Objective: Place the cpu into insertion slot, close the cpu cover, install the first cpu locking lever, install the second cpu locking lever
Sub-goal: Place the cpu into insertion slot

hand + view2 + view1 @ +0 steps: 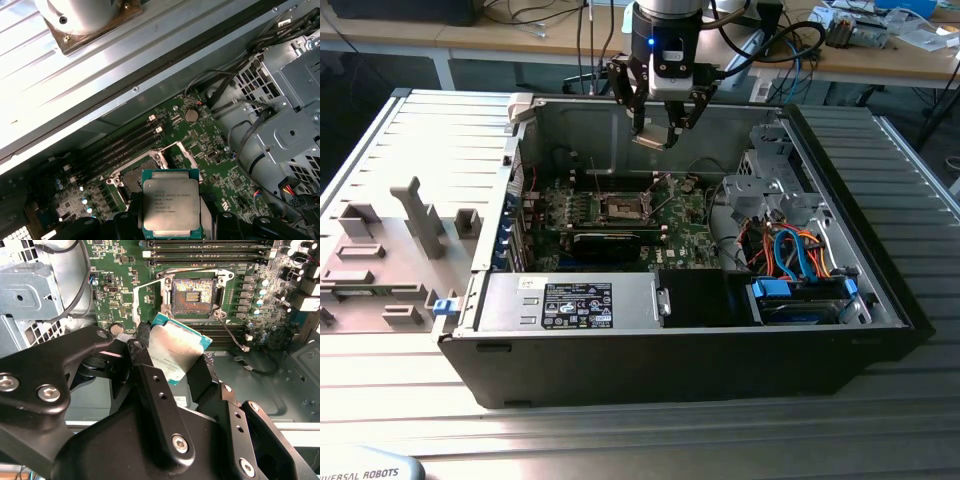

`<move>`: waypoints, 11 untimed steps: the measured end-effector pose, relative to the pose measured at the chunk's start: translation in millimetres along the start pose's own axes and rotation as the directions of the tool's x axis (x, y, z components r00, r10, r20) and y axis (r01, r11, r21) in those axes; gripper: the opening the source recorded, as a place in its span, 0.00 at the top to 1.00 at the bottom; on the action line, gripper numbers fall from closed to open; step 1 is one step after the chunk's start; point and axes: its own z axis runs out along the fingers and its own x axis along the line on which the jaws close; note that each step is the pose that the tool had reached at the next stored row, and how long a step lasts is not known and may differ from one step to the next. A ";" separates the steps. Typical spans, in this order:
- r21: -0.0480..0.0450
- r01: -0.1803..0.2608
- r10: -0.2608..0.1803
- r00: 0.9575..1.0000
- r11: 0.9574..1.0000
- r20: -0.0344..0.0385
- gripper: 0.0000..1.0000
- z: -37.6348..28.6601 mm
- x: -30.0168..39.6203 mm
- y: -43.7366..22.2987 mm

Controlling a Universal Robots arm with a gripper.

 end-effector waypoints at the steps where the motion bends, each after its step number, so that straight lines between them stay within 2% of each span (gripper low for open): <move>1: 0.000 -0.001 0.001 1.000 1.000 0.000 0.46 0.0 0.0 0.0; 11: 0.000 -0.005 0.005 1.000 1.000 0.000 0.46 0.0 0.0 0.0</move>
